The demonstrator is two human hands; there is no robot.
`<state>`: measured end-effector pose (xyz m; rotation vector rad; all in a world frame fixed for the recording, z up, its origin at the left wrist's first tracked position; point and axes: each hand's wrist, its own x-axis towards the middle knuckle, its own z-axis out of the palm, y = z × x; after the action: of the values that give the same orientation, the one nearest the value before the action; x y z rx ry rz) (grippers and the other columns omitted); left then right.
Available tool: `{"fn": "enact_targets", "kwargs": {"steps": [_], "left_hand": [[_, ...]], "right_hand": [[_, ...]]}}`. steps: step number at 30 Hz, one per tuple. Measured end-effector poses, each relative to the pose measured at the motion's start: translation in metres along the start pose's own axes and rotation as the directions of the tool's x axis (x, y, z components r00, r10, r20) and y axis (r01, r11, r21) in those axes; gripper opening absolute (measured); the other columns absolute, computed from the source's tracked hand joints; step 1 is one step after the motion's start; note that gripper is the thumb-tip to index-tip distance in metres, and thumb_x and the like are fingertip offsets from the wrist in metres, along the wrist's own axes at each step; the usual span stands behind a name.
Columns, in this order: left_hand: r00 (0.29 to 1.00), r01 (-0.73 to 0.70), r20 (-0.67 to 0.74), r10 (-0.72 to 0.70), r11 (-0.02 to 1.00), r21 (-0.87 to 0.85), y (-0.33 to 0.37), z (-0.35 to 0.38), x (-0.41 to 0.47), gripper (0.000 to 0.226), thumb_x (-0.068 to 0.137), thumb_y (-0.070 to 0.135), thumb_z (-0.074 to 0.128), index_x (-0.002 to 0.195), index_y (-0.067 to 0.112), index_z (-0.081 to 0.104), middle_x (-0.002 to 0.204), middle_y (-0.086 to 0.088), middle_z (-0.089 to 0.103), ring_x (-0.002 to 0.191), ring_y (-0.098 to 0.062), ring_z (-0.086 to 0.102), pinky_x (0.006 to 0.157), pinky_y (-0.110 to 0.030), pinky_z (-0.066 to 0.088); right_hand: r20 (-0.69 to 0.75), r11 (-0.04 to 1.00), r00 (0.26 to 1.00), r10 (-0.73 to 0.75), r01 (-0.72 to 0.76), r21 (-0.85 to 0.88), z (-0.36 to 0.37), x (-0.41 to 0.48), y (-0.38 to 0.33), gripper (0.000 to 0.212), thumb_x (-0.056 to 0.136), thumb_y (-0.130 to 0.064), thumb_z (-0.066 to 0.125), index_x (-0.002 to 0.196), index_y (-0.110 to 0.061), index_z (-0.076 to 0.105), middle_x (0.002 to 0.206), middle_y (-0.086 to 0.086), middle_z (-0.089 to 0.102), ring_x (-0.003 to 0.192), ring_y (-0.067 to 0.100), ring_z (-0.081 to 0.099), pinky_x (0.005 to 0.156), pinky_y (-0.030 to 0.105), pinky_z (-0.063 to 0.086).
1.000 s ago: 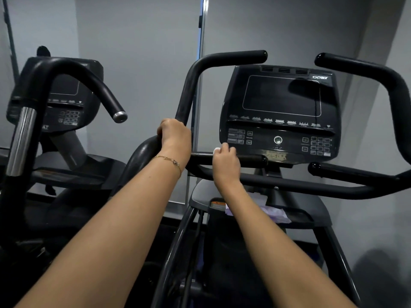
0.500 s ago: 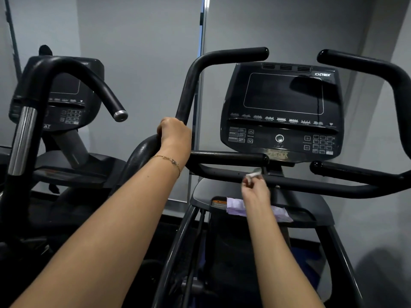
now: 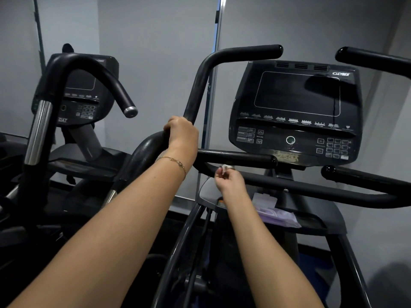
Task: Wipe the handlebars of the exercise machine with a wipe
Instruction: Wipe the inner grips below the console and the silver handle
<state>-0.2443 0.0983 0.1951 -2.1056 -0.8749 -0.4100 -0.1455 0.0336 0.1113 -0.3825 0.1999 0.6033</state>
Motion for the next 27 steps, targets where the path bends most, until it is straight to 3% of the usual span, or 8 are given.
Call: {"fn": "enact_targets", "kwargs": {"steps": [4,9,13,17,19,21,23,27], "left_hand": [[0.999,0.03,0.018,-0.031,0.999,0.022,0.005,-0.002,-0.001,0.035,0.092,0.009,0.047,0.125,0.0,0.051,0.116,-0.018,0.056,0.102,-0.03,0.055,0.085,-0.037,0.052],[0.999,0.043,0.012,-0.043,0.999,0.032,0.007,0.0,0.0,0.036,0.093,0.009,0.046,0.127,-0.001,0.049,0.119,-0.019,0.054,0.105,-0.031,0.054,0.086,-0.038,0.051],[0.998,0.049,0.025,-0.05,0.998,0.038,0.007,-0.003,0.001,0.034,0.093,0.008,0.046,0.125,-0.003,0.049,0.117,-0.02,0.055,0.104,-0.032,0.055,0.086,-0.038,0.051],[0.998,0.052,0.039,-0.053,0.998,0.033,0.004,-0.006,0.002,0.033,0.092,0.009,0.047,0.123,-0.002,0.051,0.116,-0.019,0.056,0.103,-0.031,0.055,0.084,-0.036,0.052],[0.996,0.033,0.077,-0.035,0.999,0.03,0.002,-0.008,0.003,0.034,0.091,0.007,0.047,0.123,-0.001,0.052,0.115,-0.017,0.057,0.101,-0.03,0.057,0.082,-0.035,0.053],[0.995,-0.005,0.095,0.005,1.0,-0.002,-0.003,-0.01,0.003,0.033,0.09,0.007,0.046,0.122,0.003,0.054,0.113,-0.011,0.06,0.101,-0.027,0.059,0.083,-0.033,0.053],[0.995,-0.011,0.098,0.027,0.987,-0.162,-0.017,-0.015,0.001,0.03,0.09,0.009,0.046,0.118,0.01,0.057,0.113,-0.004,0.061,0.103,-0.023,0.06,0.086,-0.029,0.05],[0.99,0.126,0.119,-0.071,0.828,-0.547,-0.064,-0.021,-0.03,0.025,0.092,0.022,0.05,0.113,0.011,0.058,0.114,-0.007,0.059,0.106,-0.028,0.057,0.071,-0.03,0.037]], "right_hand": [[0.001,0.99,0.997,0.08,-0.079,-0.116,0.007,0.005,0.022,0.023,0.088,0.013,0.036,0.076,-0.003,0.047,0.075,0.012,0.048,0.06,0.014,0.044,0.057,0.02,0.043],[-0.009,0.999,0.999,0.046,-0.047,-0.021,0.009,0.014,0.015,0.024,0.088,0.014,0.036,0.075,-0.005,0.045,0.075,0.009,0.043,0.058,0.012,0.038,0.058,0.02,0.042],[0.043,0.977,0.99,0.136,-0.126,-0.173,0.018,0.018,0.045,0.026,0.091,0.014,0.03,0.079,-0.001,0.048,0.079,0.011,0.048,0.062,0.014,0.043,0.075,0.016,0.045],[0.082,0.951,0.982,0.172,-0.144,-0.275,0.014,0.014,0.034,0.02,0.092,0.011,0.031,0.093,0.0,0.048,0.083,0.015,0.049,0.062,0.014,0.045,0.05,0.016,0.042],[0.14,0.929,0.97,0.2,-0.143,-0.341,0.009,-0.001,0.022,0.018,0.094,0.007,0.035,0.087,0.0,0.051,0.082,0.015,0.05,0.063,0.013,0.045,0.047,0.015,0.042],[0.231,0.92,0.962,0.148,-0.048,-0.389,0.007,-0.019,0.015,0.02,0.094,0.004,0.039,0.087,-0.003,0.055,0.081,0.011,0.051,0.063,0.011,0.044,0.042,0.013,0.044],[0.32,0.886,0.947,0.04,0.115,-0.449,0.009,-0.035,0.011,0.025,0.092,0.007,0.038,0.096,-0.005,0.059,0.079,0.008,0.053,0.064,0.01,0.045,0.04,0.01,0.044],[0.509,0.646,0.837,-0.202,0.505,-0.573,0.008,-0.06,0.015,0.036,0.09,0.01,0.041,0.12,-0.003,0.058,0.087,0.005,0.063,0.072,0.009,0.058,0.055,0.01,0.049]]}}
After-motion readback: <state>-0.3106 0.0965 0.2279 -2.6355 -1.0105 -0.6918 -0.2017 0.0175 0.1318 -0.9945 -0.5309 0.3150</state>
